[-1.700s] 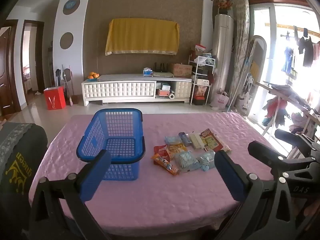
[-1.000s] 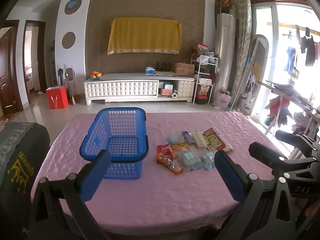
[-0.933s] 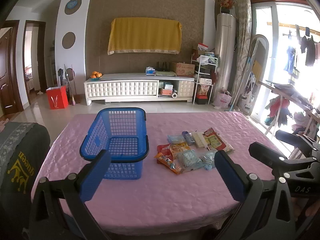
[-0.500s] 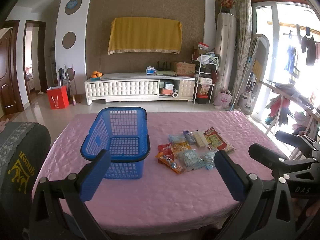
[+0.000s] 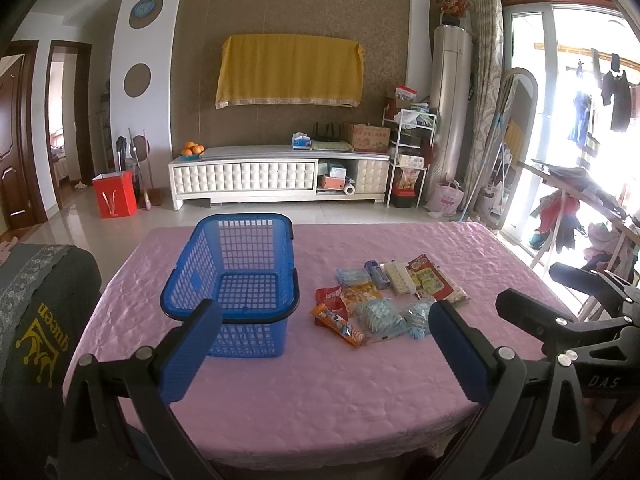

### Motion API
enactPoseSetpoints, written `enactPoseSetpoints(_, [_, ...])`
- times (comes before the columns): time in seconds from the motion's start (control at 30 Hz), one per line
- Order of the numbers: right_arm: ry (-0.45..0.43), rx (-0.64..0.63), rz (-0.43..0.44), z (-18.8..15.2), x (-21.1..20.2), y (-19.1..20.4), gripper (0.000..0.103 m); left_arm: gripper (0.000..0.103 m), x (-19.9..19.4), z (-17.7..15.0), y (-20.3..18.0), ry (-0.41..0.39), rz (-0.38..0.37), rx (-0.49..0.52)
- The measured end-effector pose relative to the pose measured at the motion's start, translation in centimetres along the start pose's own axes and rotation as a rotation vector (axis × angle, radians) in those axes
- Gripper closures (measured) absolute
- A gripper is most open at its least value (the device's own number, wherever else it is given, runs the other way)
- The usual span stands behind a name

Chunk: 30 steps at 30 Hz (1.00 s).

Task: Organize snacks

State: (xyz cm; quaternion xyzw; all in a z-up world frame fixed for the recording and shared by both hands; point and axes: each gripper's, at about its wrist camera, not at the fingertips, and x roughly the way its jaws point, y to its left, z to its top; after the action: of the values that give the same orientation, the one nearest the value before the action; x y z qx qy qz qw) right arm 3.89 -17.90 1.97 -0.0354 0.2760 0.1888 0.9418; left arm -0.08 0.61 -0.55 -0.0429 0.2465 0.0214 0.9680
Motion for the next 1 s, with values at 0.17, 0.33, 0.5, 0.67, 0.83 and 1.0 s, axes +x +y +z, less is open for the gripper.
enactPoseSetpoints(0.17, [0.004,0.003,0.005,-0.26,0.16,-0.01,0.0,0.001,-0.05,-0.07,0.11,-0.001,0.001,0.002])
enactPoseSetpoints(0.33, [0.004,0.002,0.005,-0.17,0.12,-0.07,0.0,0.001,-0.05,-0.05,0.07,-0.001,0.001,0.002])
enactPoseSetpoints(0.5, [0.004,0.002,0.004,-0.1,0.1,-0.08,0.0,0.001,-0.07,0.0,0.07,0.0,0.001,0.001])
enactPoseSetpoints(0.67, [0.004,0.0,0.008,-0.24,0.05,0.0,0.0,0.001,-0.16,-0.02,0.07,-0.002,0.002,0.001])
enactPoseSetpoints(0.83, [0.003,-0.001,0.007,-0.16,0.03,0.02,0.0,0.001,-0.22,0.0,0.07,-0.004,0.002,0.001])
enactPoseSetpoints(1.0, [0.006,-0.001,0.007,-0.19,0.11,0.0,0.0,0.001,-0.24,0.03,0.03,-0.004,0.003,0.001])
